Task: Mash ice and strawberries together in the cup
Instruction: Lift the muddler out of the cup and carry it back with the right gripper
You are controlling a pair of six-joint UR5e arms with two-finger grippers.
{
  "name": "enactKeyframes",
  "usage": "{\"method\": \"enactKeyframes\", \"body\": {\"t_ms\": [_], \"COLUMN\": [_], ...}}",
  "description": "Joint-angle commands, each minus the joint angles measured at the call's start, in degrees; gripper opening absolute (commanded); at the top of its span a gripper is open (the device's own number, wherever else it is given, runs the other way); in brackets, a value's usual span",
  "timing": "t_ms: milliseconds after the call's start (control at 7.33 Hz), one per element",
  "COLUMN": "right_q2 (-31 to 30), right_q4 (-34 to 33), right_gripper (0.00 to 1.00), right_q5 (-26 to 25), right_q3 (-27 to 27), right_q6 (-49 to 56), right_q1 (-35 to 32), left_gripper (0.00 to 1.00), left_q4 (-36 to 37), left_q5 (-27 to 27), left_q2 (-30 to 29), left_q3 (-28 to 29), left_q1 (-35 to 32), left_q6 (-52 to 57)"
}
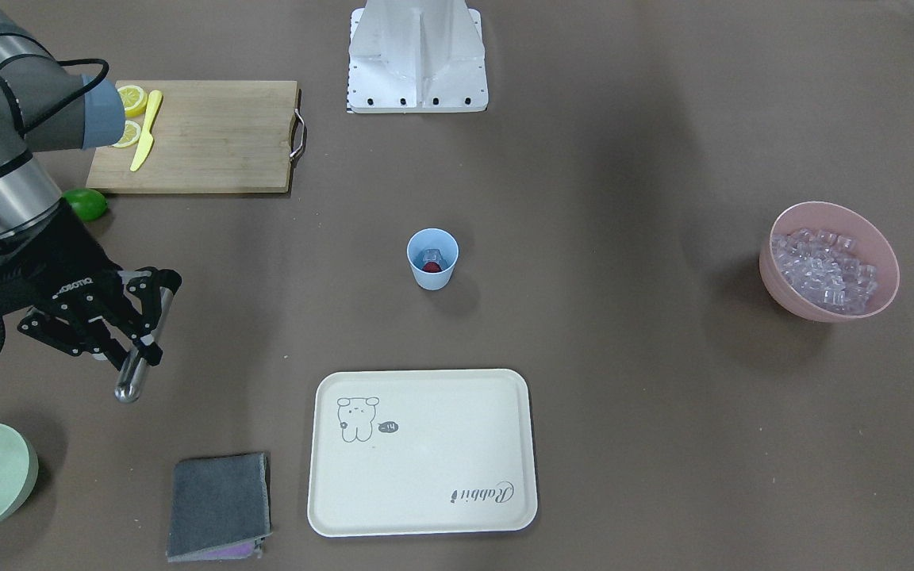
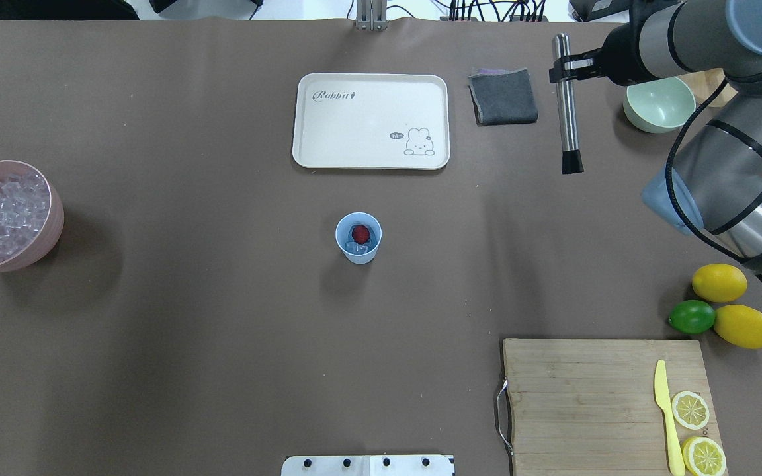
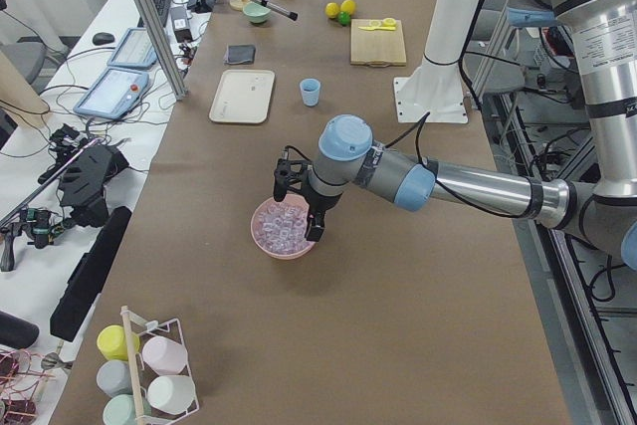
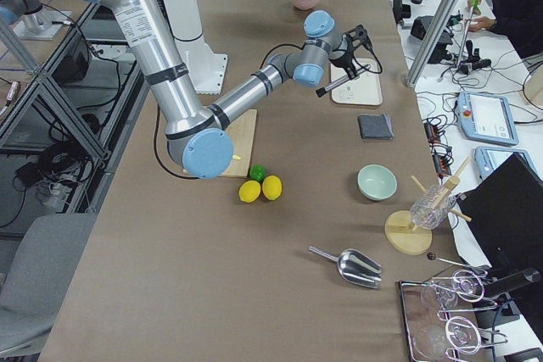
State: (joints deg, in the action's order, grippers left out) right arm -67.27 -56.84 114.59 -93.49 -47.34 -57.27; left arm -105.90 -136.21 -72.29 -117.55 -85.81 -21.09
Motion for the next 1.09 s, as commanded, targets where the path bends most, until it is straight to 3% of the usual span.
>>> {"method": "enactKeyframes", "body": {"t_ms": [0,136,545,955], "right_q2": [-1.38,-1.37,-1.99,-5.67], "right_q4": [-0.64,-2.56,-9.94,-9.52], "right_gripper": [0.00,0.00,0.00,0.00], "right_q5": [6.84,10.88,15.64,15.75], "right_q3": [10.65,13.48,13.78,13.78], "right_q6": [1.63,2.34,7.08,7.18], "right_q1": [-0.22,-0.48,-1.35,-1.62], "left_gripper": [0.98,0.98,0.98,0.98], "left_q4": [0.00,0.08,0.08,0.08], "left_q5": [0.07,0.07,0.16,0.16], "left_q2": [-0.05,-0.05,-0.22,-0.49], "left_q3": [-0.05,0.04,-0.05,-0.23], "left_q1": [-0.06,-0.06,-0.06,-0.06], "left_q6": [0.00,-0.09,-0.09,-0.09]}}
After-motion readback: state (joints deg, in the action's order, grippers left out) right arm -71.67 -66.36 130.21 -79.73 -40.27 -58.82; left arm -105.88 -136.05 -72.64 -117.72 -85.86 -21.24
